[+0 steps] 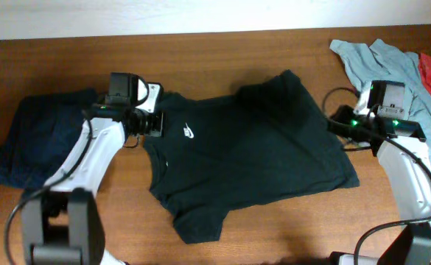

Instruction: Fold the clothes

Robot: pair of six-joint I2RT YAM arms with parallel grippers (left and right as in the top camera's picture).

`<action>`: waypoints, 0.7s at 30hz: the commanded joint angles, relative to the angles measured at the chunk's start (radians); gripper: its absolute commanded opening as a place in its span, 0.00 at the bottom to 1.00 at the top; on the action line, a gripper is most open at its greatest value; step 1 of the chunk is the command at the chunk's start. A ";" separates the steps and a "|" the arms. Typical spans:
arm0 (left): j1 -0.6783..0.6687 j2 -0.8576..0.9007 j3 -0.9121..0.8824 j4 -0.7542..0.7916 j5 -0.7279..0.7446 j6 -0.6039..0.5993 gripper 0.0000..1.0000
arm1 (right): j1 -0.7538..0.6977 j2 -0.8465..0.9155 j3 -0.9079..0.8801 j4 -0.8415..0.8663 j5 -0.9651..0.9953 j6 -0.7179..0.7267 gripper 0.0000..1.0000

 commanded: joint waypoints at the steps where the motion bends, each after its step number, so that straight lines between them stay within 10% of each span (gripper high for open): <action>1: -0.031 0.105 0.003 0.030 0.037 0.065 0.49 | 0.017 0.074 0.003 0.123 -0.171 -0.082 0.21; 4: -0.048 0.159 0.003 0.058 0.037 0.065 0.47 | 0.047 0.178 0.003 0.301 -0.183 -0.045 0.04; 10: -0.058 0.199 0.003 0.062 0.037 0.065 0.46 | 0.084 0.388 0.025 0.535 -0.183 0.116 0.04; 21: -0.059 0.199 0.003 0.055 0.036 0.065 0.46 | 0.141 0.727 0.344 0.393 -0.065 0.148 0.04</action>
